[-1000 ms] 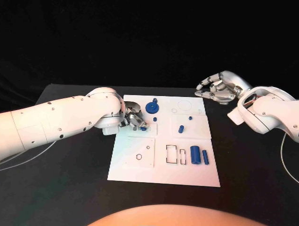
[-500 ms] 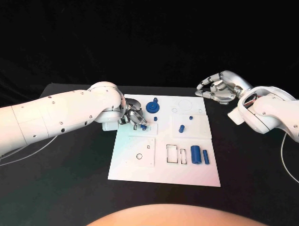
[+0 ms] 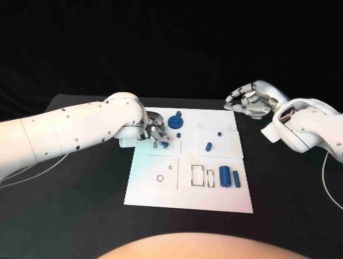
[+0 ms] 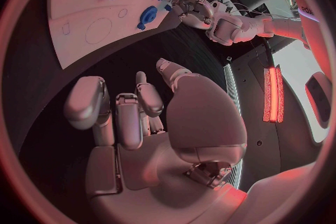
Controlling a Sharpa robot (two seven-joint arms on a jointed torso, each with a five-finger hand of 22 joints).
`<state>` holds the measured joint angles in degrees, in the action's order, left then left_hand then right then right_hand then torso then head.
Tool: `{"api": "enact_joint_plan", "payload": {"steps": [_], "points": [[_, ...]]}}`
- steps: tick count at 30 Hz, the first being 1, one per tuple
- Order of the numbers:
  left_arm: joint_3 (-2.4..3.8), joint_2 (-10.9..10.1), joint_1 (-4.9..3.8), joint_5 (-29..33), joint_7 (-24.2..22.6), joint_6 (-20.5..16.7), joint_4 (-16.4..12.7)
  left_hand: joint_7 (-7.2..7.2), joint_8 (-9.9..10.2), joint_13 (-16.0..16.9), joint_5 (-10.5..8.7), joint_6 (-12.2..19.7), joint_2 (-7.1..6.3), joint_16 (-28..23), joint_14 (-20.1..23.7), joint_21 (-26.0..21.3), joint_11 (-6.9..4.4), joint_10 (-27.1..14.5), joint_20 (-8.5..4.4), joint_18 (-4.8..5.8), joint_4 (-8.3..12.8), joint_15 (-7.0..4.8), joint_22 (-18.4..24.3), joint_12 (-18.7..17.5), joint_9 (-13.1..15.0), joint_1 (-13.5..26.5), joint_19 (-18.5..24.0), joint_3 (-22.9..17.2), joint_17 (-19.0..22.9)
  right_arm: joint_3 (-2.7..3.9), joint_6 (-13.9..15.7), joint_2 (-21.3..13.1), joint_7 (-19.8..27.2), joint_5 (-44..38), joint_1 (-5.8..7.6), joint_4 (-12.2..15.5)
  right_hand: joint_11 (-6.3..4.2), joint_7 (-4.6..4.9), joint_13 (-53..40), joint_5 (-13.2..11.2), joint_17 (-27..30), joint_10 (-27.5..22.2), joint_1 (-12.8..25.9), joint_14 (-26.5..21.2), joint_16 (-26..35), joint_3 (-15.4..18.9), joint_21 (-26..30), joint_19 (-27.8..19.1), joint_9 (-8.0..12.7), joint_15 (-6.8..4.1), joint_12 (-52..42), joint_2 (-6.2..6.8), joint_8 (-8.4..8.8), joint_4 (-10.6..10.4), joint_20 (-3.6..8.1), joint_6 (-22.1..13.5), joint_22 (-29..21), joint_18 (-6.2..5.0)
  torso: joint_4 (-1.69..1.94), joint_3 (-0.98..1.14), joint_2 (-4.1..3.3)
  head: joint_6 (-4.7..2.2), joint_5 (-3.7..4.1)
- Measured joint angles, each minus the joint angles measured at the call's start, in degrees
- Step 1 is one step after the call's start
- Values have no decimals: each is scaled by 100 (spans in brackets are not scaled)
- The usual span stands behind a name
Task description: Assemble the parts on the task board
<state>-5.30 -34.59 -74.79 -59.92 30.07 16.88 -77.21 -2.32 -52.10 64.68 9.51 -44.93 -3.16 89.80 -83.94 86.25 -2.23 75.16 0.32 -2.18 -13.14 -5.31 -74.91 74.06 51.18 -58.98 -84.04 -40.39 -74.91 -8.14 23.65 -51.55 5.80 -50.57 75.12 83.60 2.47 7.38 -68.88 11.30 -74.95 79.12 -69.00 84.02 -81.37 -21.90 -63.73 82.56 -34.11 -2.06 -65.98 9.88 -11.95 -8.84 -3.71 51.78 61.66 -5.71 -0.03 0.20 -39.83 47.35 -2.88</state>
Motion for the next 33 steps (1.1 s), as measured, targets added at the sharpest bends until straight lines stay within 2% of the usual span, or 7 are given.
{"api": "enact_joint_plan", "payload": {"steps": [14, 33], "points": [[-6, 61, -6, -260, 8, 141, 31, -9, 10, 29, -1, -10, 0, 0, 0, 0, 0, 0, 0, 0, 0, 0, 0, 0, -2, 0, 0, 0, 0, 0, -1, 0, 2, 0, -4, 3, 0, 0, 0, 0, 1, 0, 0, 0, 0, 0, 0, 0, 0, 0, 0, 0, 0, 0, 0, 0, -1, 0, -2, 0, 5, 8, 5], [-7, 54, -8, -308, 17, 303, 2, -15, -12, 38, 20, -22, 0, 0, 0, 0, -2, 42, 0, 0, 0, 0, 0, 22, 14, 0, 0, 1, 0, 0, -1, 6, 3, 0, -6, 1, 0, 0, 0, 0, 2, 0, 0, 0, 0, 0, 0, 0, 0, 0, 0, 0, 0, 0, 0, 0, -2, 0, 0, -2, 5, 9, 17]]}}
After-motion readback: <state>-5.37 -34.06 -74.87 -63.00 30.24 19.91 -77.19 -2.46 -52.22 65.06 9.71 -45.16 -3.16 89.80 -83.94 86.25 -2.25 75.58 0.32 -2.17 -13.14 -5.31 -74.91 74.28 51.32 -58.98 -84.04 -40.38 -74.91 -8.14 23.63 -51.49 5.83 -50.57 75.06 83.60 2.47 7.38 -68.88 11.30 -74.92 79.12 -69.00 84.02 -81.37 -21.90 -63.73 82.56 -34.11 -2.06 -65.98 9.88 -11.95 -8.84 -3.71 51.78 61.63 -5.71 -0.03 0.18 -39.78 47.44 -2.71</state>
